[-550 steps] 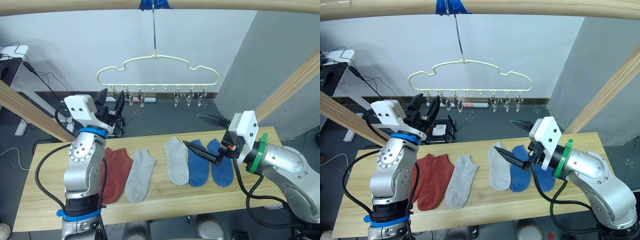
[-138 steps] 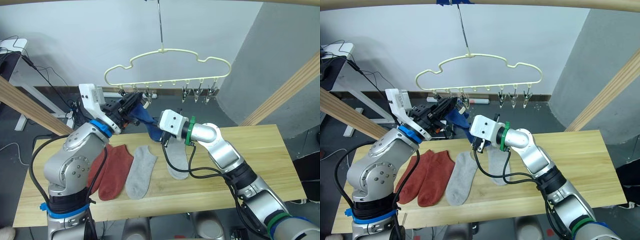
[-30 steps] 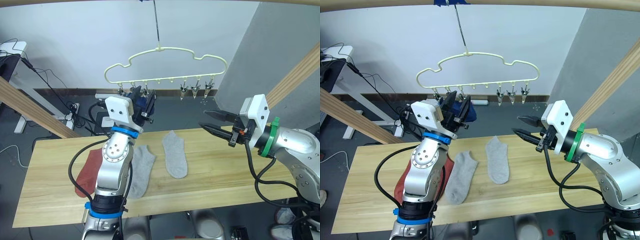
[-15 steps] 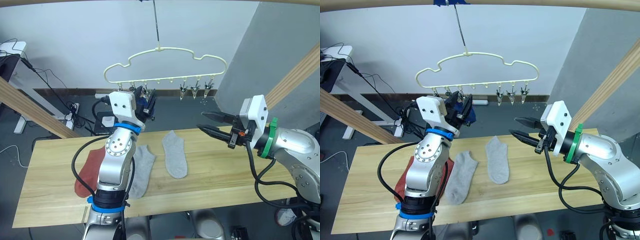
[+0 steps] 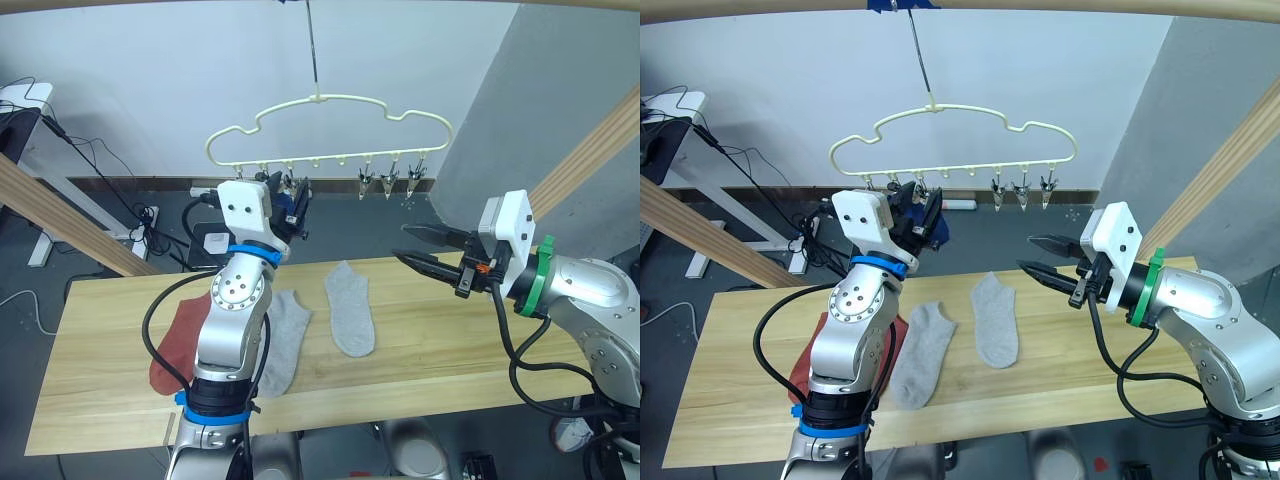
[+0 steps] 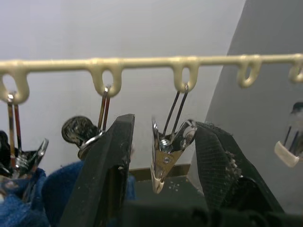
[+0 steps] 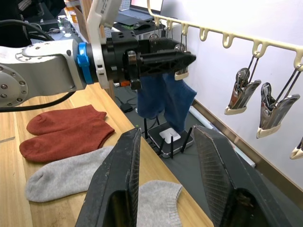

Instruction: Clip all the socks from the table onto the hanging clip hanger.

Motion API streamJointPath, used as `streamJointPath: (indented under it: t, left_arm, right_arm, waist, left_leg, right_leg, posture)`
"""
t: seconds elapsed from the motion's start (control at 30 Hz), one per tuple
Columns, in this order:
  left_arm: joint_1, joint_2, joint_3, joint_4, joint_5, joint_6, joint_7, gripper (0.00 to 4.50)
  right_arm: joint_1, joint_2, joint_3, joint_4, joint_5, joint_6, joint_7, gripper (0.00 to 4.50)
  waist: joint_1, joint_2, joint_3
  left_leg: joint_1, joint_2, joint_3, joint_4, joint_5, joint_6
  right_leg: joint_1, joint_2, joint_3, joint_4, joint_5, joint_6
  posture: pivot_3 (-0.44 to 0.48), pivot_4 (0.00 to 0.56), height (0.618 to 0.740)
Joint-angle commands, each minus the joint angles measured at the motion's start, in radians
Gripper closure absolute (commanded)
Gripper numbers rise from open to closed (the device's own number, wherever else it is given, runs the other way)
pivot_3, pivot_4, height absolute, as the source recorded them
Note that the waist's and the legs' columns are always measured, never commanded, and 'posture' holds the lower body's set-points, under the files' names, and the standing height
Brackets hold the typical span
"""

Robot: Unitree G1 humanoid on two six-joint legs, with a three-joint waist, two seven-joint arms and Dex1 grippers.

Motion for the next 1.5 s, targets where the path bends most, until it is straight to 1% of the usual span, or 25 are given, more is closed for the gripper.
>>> streamJointPath:
  t: [0.03, 0.1, 0.17, 0.2, 0.33, 0.43, 0.47, 0.5, 0.57, 0.63, 0.73, 0.77, 0.8, 0.87, 0.9, 0.97, 1.03, 1.07, 1.17, 1.23, 1.33, 1.43, 1.5]
  left_arm:
    - [-0.013, -0.007, -0.003, -0.055, 0.004, -0.012, 0.009, 3.45]
    - [-0.012, -0.006, -0.004, -0.055, 0.005, -0.014, 0.008, 3.92]
    - [-0.011, -0.005, -0.005, -0.057, 0.005, -0.015, 0.007, 4.21]
    - [-0.011, -0.005, -0.006, -0.058, 0.005, -0.015, 0.008, 4.27]
    - [-0.003, -0.002, -0.01, -0.066, 0.008, -0.017, 0.005, 4.27]
    - [0.0, 0.006, -0.005, -0.073, -0.001, -0.01, -0.005, 4.27]
    - [0.001, 0.015, -0.001, -0.075, -0.009, -0.007, -0.018, 4.27]
    - [-0.001, 0.026, 0.005, -0.077, -0.022, -0.001, -0.036, 4.27]
    - [-0.007, 0.042, 0.015, -0.082, -0.052, 0.016, -0.067, 4.27]
    - [-0.018, 0.061, 0.024, -0.092, -0.081, 0.04, -0.097, 4.27]
    - [-0.025, 0.101, 0.035, -0.102, -0.114, 0.066, -0.149, 4.27]
    - [-0.026, 0.108, 0.037, -0.103, -0.122, 0.073, -0.157, 4.27]
    - [-0.027, 0.117, 0.043, -0.104, -0.135, 0.083, -0.166, 4.27]
    - [-0.027, 0.142, 0.046, -0.109, -0.152, 0.097, -0.195, 4.27]
    - [-0.027, 0.15, 0.044, -0.111, -0.158, 0.103, -0.204, 4.27]
    - [-0.026, 0.159, 0.044, -0.116, -0.168, 0.11, -0.213, 4.27]
    - [-0.024, 0.163, 0.044, -0.117, -0.173, 0.112, -0.217, 4.27]
    - [-0.024, 0.163, 0.043, -0.117, -0.172, 0.114, -0.216, 4.27]
    - [-0.02, 0.163, 0.04, -0.123, -0.175, 0.122, -0.214, 4.27]
    - [-0.015, 0.165, 0.04, -0.127, -0.179, 0.127, -0.215, 4.27]
    - [-0.011, 0.17, 0.043, -0.131, -0.183, 0.131, -0.216, 4.27]
    - [-0.008, 0.178, 0.047, -0.136, -0.191, 0.138, -0.219, 4.27]
    - [-0.009, 0.185, 0.054, -0.138, -0.197, 0.143, -0.223, 4.27]
  right_arm:
    - [-0.006, -0.004, -0.001, -0.038, 0.013, -0.013, -0.004, 2.69]
    - [-0.004, -0.005, 0.002, -0.038, 0.011, -0.015, -0.004, 2.69]
    - [-0.003, -0.005, 0.005, -0.039, 0.01, -0.015, -0.005, 2.69]
    - [-0.003, -0.005, 0.005, -0.039, 0.01, -0.016, -0.005, 2.69]
    - [0.013, -0.013, 0.017, -0.041, -0.008, -0.018, -0.002, 2.69]
    - [0.04, -0.052, 0.068, -0.034, -0.082, 0.002, -0.023, 2.69]
    - [0.058, -0.06, 0.105, -0.022, -0.144, 0.011, -0.067, 2.69]
    - [0.075, -0.048, 0.143, -0.019, -0.175, 0.03, -0.107, 2.52]
    - [0.088, 0.028, 0.207, -0.009, -0.244, 0.069, -0.234, 2.14]
    - [0.106, 0.099, 0.283, -0.014, -0.283, 0.102, -0.302, 1.47]
    - [0.123, 0.193, 0.426, 0.032, -0.39, 0.08, -0.379, 0.45]
    - [0.125, 0.218, 0.451, 0.049, -0.413, 0.078, -0.397, 0.07]
    - [0.124, 0.252, 0.503, 0.094, -0.452, 0.063, -0.422, 0.0]
    - [0.11, 0.354, 0.577, 0.227, -0.545, 0.012, -0.511, 0.0]
    - [0.105, 0.391, 0.594, 0.277, -0.578, -0.005, -0.543, 0.0]
    - [0.093, 0.5, 0.584, 0.406, -0.607, -0.06, -0.608, 0.0]
    - [0.073, 0.578, 0.576, 0.522, -0.634, -0.116, -0.647, 0.0]
    - [0.055, 0.608, 0.577, 0.579, -0.658, -0.165, -0.667, 0.0]
    - [0.012, 0.665, 0.588, 0.715, -0.714, -0.276, -0.697, 0.0]
    - [-0.006, 0.695, 0.588, 0.794, -0.737, -0.313, -0.707, 0.0]
    - [-0.027, 0.73, 0.55, 0.887, -0.756, -0.31, -0.731, 0.0]
    - [-0.026, 0.746, 0.518, 0.921, -0.757, -0.275, -0.732, 0.0]
    - [-0.004, 0.744, 0.511, 0.907, -0.765, -0.273, -0.728, 0.38]
  waist:
    - [0.0, 0.0, 0.0]
    - [0.0, 0.0, 0.0]
    - [0.0, 0.0, 0.0]
    - [0.0, 0.0, 0.0]
    - [0.0, 0.0, 0.0]
    - [0.001, 0.0, 0.0]
    - [0.001, 0.0, 0.0]
    - [0.002, 0.0, 0.0]
    - [0.001, 0.0, 0.0]
    - [-0.001, 0.0, 0.0]
    - [-0.001, 0.0, 0.0]
    - [-0.001, 0.0, 0.0]
    - [0.0, 0.0, 0.0]
    - [0.0, 0.0, 0.0]
    - [0.0, 0.0, 0.0]
    - [0.001, 0.0, 0.0]
    - [0.002, 0.0, 0.0]
    - [0.002, 0.0, 0.0]
    - [0.003, 0.0, 0.0]
    - [0.002, 0.0, 0.0]
    - [0.004, 0.0, 0.0]
    - [0.004, 0.0, 0.0]
    - [0.004, 0.0, 0.0]
  left_leg:
    - [0.0, 0.0, 0.0, 0.0, 0.0, 0.0]
    - [0.0, 0.0, 0.0, 0.0, 0.0, 0.0]
    - [0.0, 0.0, 0.0, 0.0, 0.0, 0.0]
    - [0.0, 0.0, 0.0, 0.0, 0.0, 0.0]
    - [0.0, 0.0, 0.0, 0.0, 0.0, 0.0]
    - [0.0, 0.0, 0.0, 0.0, 0.0, 0.0]
    - [0.0, 0.0, 0.0, 0.0, 0.0, 0.0]
    - [0.0, 0.0, 0.0, 0.0, 0.0, 0.0]
    - [0.0, 0.0, 0.0, 0.0, 0.0, 0.0]
    - [0.0, 0.001, 0.0, 0.0, 0.0, 0.0]
    - [0.0, 0.001, 0.0, 0.0, 0.001, -0.001]
    - [0.0, 0.001, 0.0, 0.0, 0.001, -0.001]
    - [0.0, 0.001, 0.0, 0.0, 0.001, -0.001]
    - [0.0, 0.001, 0.0, 0.0, 0.001, -0.001]
    - [0.0, 0.001, 0.0, 0.0, 0.001, -0.001]
    - [0.0, 0.002, -0.001, -0.001, 0.001, -0.001]
    - [0.0, 0.002, 0.0, -0.001, 0.001, -0.002]
    - [0.0, 0.002, 0.0, -0.001, 0.001, -0.002]
    - [0.0, 0.003, 0.0, -0.001, 0.001, -0.002]
    - [0.0, 0.002, 0.0, -0.001, 0.001, -0.002]
    - [0.0, 0.002, -0.001, -0.002, 0.001, -0.002]
    - [0.0, 0.003, -0.001, -0.002, 0.001, -0.002]
    - [0.0, 0.003, -0.001, -0.002, 0.001, -0.001]
  right_leg:
    - [0.0, 0.0, 0.0, 0.0, 0.0, 0.0]
    - [0.0, 0.0, 0.0, 0.0, 0.0, 0.0]
    - [0.0, 0.0, 0.0, 0.0, 0.0, 0.0]
    - [0.0, 0.0, 0.0, 0.0, 0.0, 0.0]
    - [0.0, 0.0, 0.0, 0.0, 0.0, 0.0]
    - [0.0, 0.0, 0.0, 0.0, 0.0, 0.0]
    - [0.0, 0.0, 0.0, 0.0, 0.0, 0.0]
    - [0.0, 0.0, 0.0, 0.0, 0.0, 0.0]
    - [0.0, 0.0, 0.0, 0.0, 0.0, 0.0]
    - [-0.001, 0.001, 0.0, 0.001, 0.0, 0.0]
    - [-0.001, 0.001, 0.0, 0.001, 0.0, 0.0]
    - [-0.001, 0.001, 0.0, 0.001, 0.0, 0.0]
    - [-0.001, 0.001, 0.0, 0.001, 0.0, 0.0]
    - [-0.001, 0.001, 0.0, 0.0, 0.0, 0.0]
    - [-0.001, 0.001, 0.0, 0.0, 0.0, 0.0]
    - [-0.001, 0.001, 0.0, 0.001, 0.0, 0.0]
    - [-0.001, 0.0, 0.0, 0.0, 0.0, 0.0]
    - [-0.001, 0.0, 0.001, 0.0, 0.0, 0.0]
    - [-0.001, -0.001, 0.001, 0.0, 0.0, 0.0]
    - [-0.001, -0.001, 0.0, 0.0, 0.0, 0.0]
    - [-0.002, 0.0, 0.0, 0.0, 0.0, 0.0]
    - [-0.002, -0.001, 0.0, 0.0, 0.0, 0.0]
    - [-0.001, -0.001, 0.001, 0.0, 0.0, 0.0]
  posture:
    - [-0.279, 0.302, 0.74]
    - [-0.279, 0.302, 0.74]
    - [-0.279, 0.302, 0.74]
    - [-0.279, 0.302, 0.74]
    - [-0.279, 0.302, 0.74]
    - [-0.274, 0.3, 0.74]
    - [-0.274, 0.3, 0.74]
    - [-0.269, 0.305, 0.74]
    - [-0.269, 0.307, 0.74]
    - [-0.258, 0.313, 0.74]
    - [-0.253, 0.317, 0.74]
    - [-0.253, 0.317, 0.74]
    - [-0.243, 0.319, 0.74]
    - [-0.238, 0.319, 0.74]
    - [-0.232, 0.32, 0.74]
    - [-0.232, 0.32, 0.74]
    - [-0.232, 0.32, 0.74]
    - [-0.216, 0.319, 0.74]
    - [-0.203, 0.321, 0.74]
    - [-0.2, 0.32, 0.74]
    - [-0.19, 0.32, 0.74]
    - [-0.187, 0.319, 0.74]
    - [-0.187, 0.319, 0.74]
